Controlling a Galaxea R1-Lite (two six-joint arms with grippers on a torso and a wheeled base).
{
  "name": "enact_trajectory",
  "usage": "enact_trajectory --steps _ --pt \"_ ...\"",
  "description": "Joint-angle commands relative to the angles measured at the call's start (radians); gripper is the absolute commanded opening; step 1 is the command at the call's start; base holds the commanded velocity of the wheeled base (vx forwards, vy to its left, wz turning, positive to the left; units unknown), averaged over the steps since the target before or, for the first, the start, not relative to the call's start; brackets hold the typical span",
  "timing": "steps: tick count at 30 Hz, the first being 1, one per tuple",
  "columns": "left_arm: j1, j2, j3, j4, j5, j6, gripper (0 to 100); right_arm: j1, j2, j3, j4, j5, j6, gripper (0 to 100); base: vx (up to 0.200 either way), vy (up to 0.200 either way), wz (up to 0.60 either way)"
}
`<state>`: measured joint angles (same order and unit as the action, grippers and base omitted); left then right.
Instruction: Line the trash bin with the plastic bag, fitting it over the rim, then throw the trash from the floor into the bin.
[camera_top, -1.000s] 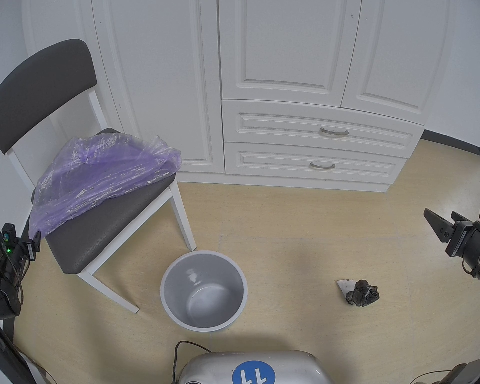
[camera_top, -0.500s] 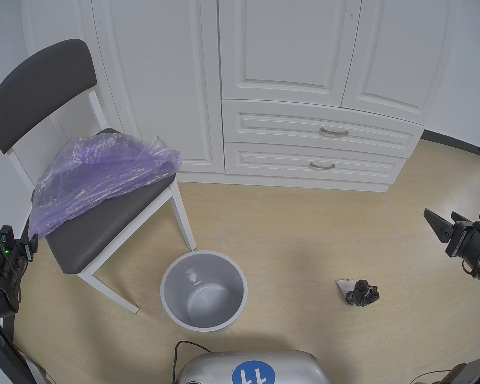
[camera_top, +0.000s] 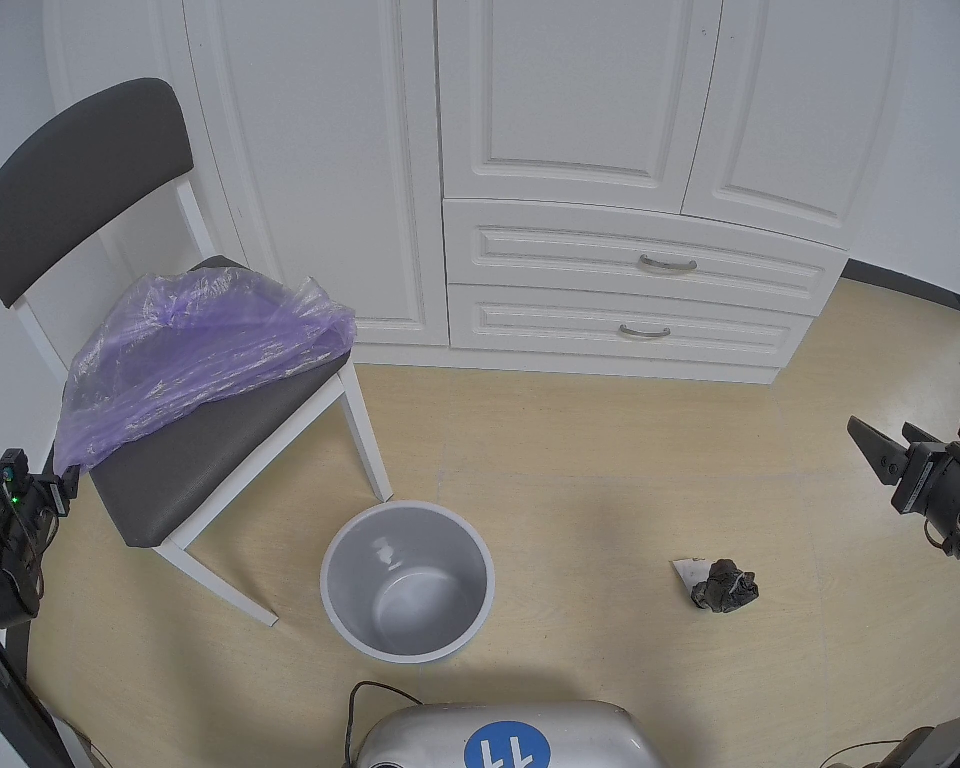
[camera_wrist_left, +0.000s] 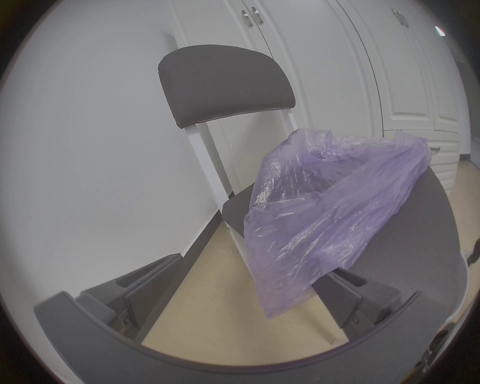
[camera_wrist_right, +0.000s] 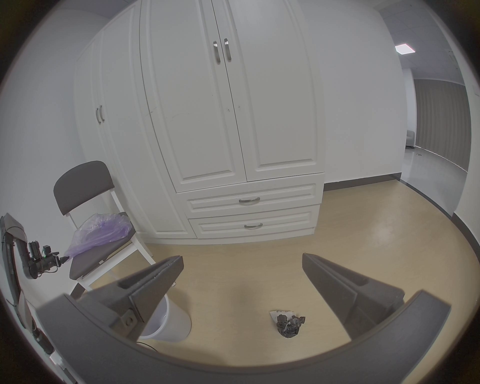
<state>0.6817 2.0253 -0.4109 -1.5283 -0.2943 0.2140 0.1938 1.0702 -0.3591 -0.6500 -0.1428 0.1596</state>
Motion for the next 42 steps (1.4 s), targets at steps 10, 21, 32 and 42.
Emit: enact_trajectory --steps 10,21,32,42 --pt "-0.056 0.024 -0.125 -0.003 0.001 -0.277 100 0.007 0.001 0.000 0.000 0.000 0.000 100 0.000 0.000 0.00" --pt "-0.051 0.003 -0.138 -0.003 0.001 -0.318 100 0.009 0.001 0.002 0.001 0.000 0.000 100 0.000 0.000 0.00" --pt "-0.045 -0.034 -0.144 -0.001 0.000 -0.389 100 0.009 0.002 0.002 0.001 0.000 0.000 100 0.000 0.000 0.00" --pt "-0.008 0.026 -0.160 -0.001 -0.002 -0.344 100 0.009 0.001 0.002 0.001 0.000 0.000 100 0.000 0.000 0.00"
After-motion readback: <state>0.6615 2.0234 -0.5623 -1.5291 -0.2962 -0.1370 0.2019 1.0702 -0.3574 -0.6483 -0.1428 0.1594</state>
